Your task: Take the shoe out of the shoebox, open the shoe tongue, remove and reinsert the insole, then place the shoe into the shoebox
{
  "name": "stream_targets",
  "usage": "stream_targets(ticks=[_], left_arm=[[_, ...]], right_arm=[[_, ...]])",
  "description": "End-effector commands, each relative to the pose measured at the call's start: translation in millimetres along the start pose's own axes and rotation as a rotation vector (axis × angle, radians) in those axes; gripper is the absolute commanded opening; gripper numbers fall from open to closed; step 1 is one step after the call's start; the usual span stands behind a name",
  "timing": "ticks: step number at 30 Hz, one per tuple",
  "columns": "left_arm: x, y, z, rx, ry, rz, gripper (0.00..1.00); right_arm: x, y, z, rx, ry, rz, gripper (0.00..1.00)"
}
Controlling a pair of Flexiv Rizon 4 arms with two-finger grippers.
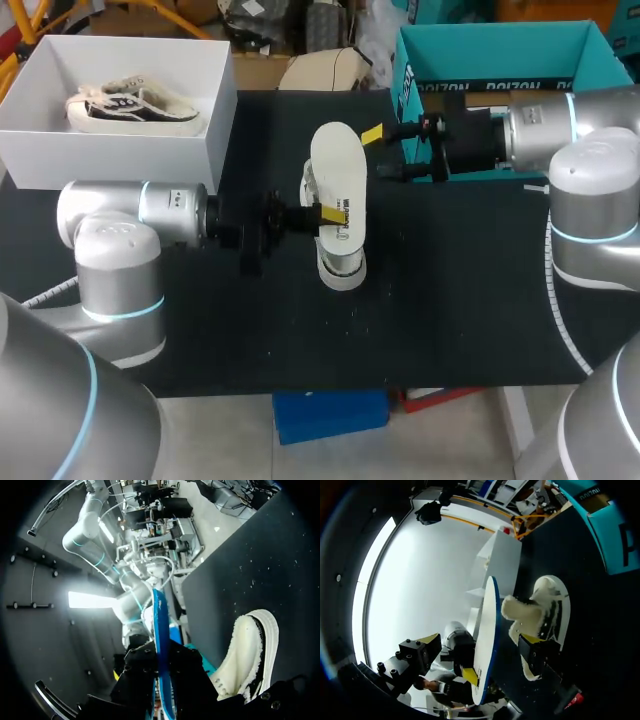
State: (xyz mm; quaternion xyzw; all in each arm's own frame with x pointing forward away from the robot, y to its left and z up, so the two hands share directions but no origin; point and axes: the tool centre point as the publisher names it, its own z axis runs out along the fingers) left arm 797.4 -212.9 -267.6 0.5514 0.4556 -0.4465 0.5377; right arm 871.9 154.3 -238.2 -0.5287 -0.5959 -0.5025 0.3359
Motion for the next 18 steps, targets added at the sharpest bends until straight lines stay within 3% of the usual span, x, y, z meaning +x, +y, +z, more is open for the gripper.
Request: stream_targets(ticks=[1, 4, 10, 18], left_arm=[[0.2, 0, 0, 0.001, 0.002, 0.002, 0.00], [0.2, 0, 0, 0.001, 0.002, 0.002, 0.00], [0.2, 0, 0, 0.001, 0.002, 0.002, 0.00], [0.2, 0, 0, 0.001, 0.002, 0.002, 0.00]], right_arm=[[-0.5, -0.7, 2, -0.003, -0.001, 0.000, 1.00], [-1.6, 0.7, -1, 0.009, 0.000, 0.005, 1.00], [-7.1, 4.3, -9, 0.112, 0.047, 0.104, 1.00], [-0.3, -4.0, 0, 0.176, 0.124, 0.167, 1.00]])
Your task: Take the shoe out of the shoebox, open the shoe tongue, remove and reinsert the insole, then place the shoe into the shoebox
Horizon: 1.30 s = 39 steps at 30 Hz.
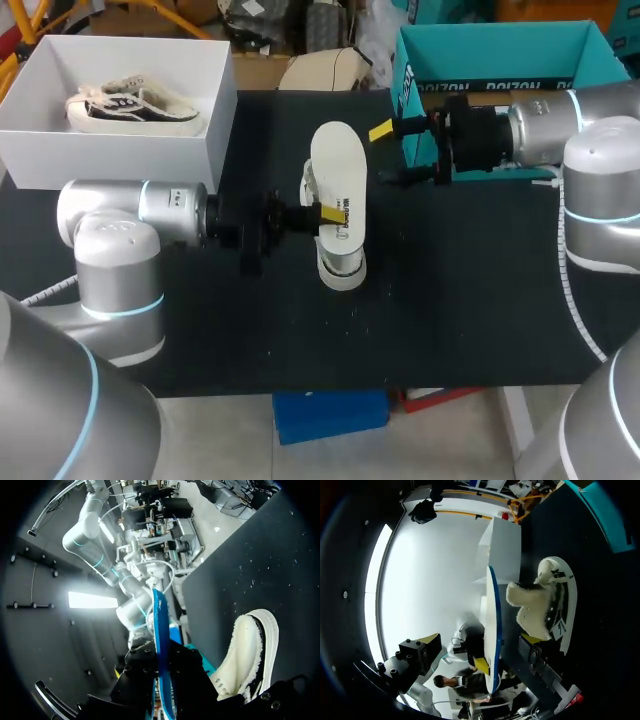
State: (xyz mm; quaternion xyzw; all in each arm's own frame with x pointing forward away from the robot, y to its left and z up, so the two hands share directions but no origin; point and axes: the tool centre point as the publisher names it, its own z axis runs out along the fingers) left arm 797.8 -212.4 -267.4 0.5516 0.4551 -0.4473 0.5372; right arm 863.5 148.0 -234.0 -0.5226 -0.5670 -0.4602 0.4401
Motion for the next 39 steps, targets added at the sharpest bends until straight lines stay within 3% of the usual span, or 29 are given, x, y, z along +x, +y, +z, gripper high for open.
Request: stream_targets(ticks=[1, 16, 20, 21, 23, 31, 39], left_arm=[[0.3, -1, 1, -0.001, 0.002, 0.003, 0.00], [0.3, -1, 1, -0.001, 0.002, 0.003, 0.00], [0.3, -1, 1, -0.001, 0.002, 0.003, 0.00], [0.3, -1, 1, -0.001, 0.002, 0.003, 0.00], [0.3, -1, 1, -0.001, 0.002, 0.003, 0.00], [0.3, -1, 1, -0.001, 0.002, 0.003, 0.00], [0.3, -1, 1, -0.001, 0.002, 0.003, 0.00]], right_arm=[[-5.9, 2.7, 10, 0.045, 0.027, 0.027, 1.00], [-24.0, -12.1, 29, -0.021, 0.107, 0.083, 1.00], [-25.6, -11.0, 31, -0.035, 0.111, 0.075, 0.89], [-25.6, -10.3, 31, -0.040, 0.110, 0.072, 0.80], [-25.4, -9.2, 31, -0.045, 0.108, 0.069, 0.71], [-23.0, -2.9, 33, -0.048, 0.099, 0.050, 0.49], [-19.4, 2.8, 34, -0.043, 0.084, 0.039, 0.46]])
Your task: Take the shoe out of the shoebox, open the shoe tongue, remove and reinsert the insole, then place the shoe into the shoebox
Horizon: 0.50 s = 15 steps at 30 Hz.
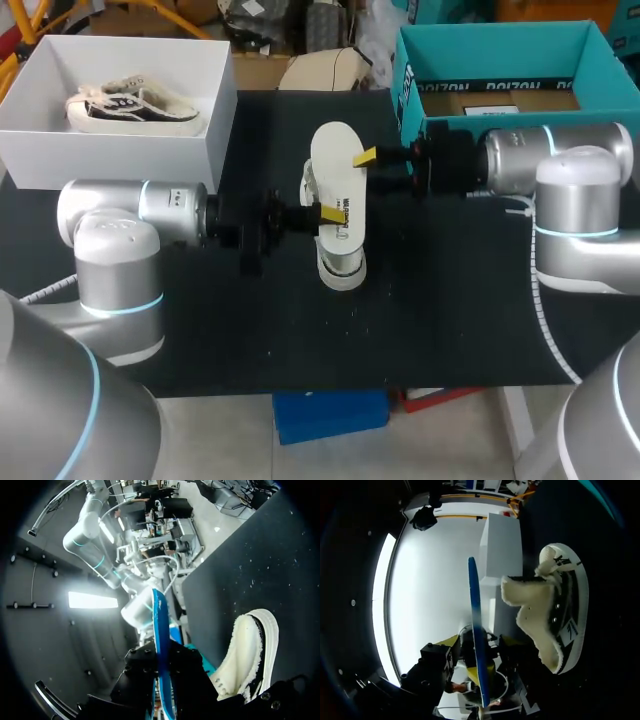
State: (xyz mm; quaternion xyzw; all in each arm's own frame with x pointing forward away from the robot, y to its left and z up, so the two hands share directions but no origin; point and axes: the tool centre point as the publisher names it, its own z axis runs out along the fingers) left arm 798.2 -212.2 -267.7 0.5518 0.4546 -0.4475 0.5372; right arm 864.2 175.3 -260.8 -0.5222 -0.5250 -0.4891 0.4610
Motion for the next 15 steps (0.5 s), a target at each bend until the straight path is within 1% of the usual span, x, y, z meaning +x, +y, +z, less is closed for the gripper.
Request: stream_targets(ticks=[1, 8, 12, 15], left_arm=[[-0.1, -0.8, 1.0, -0.001, 0.003, 0.002, 0.00], [-0.1, -0.8, 1.0, -0.001, 0.003, 0.002, 0.00], [-0.1, -0.8, 1.0, -0.001, 0.003, 0.002, 0.00], [-0.1, -0.8, 1.0, -0.001, 0.003, 0.002, 0.00]], right_arm=[[1.7, 3.2, 2.2, 0.007, -0.008, 0.001, 0.46], [0.1, 3.6, 6.6, 0.038, -0.028, -0.008, 0.42], [-1.1, 3.0, 8.2, 0.044, -0.033, -0.012, 0.34], [-2.3, 2.6, 9.7, 0.044, -0.031, -0.012, 0.33]])
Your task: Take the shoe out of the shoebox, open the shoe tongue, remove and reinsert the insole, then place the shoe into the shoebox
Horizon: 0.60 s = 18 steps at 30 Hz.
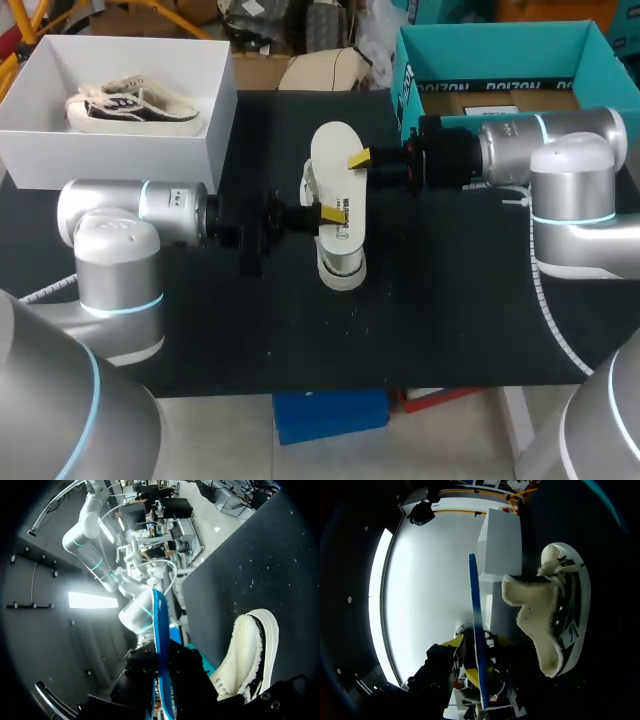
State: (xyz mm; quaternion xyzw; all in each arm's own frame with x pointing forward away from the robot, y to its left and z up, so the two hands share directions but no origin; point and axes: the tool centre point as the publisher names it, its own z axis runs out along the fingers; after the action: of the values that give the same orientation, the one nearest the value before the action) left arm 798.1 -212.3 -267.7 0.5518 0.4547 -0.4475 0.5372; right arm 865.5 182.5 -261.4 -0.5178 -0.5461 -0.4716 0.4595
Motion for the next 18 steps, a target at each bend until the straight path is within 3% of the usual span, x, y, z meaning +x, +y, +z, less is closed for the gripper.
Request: stream_targets(ticks=[1, 5, 7, 11, 13, 18], left_arm=[[0.0, -0.8, 0.9, -0.001, 0.003, 0.002, 0.00], [0.0, -0.8, 0.9, -0.001, 0.003, 0.002, 0.00], [0.0, -0.8, 0.9, -0.001, 0.003, 0.002, 0.00], [0.0, -0.8, 0.9, -0.001, 0.003, 0.002, 0.00], [0.0, -0.8, 0.9, -0.001, 0.003, 0.002, 0.00], [0.0, -0.8, 0.9, -0.001, 0.003, 0.002, 0.00]], right_arm=[[-3.1, 1.8, 2.9, 0.003, 0.005, 0.000, 0.33], [-4.1, 1.7, 4.8, 0.004, 0.008, 0.002, 0.31], [-4.9, 1.3, 5.7, 0.003, 0.008, 0.003, 0.20], [-7.1, 0.7, 6.7, 0.003, 0.008, 0.005, 0.16], [-7.7, 0.0, 7.6, 0.011, -0.011, 0.004, 0.00], [-7.8, -0.1, 7.6, 0.008, -0.025, 0.001, 0.00]])
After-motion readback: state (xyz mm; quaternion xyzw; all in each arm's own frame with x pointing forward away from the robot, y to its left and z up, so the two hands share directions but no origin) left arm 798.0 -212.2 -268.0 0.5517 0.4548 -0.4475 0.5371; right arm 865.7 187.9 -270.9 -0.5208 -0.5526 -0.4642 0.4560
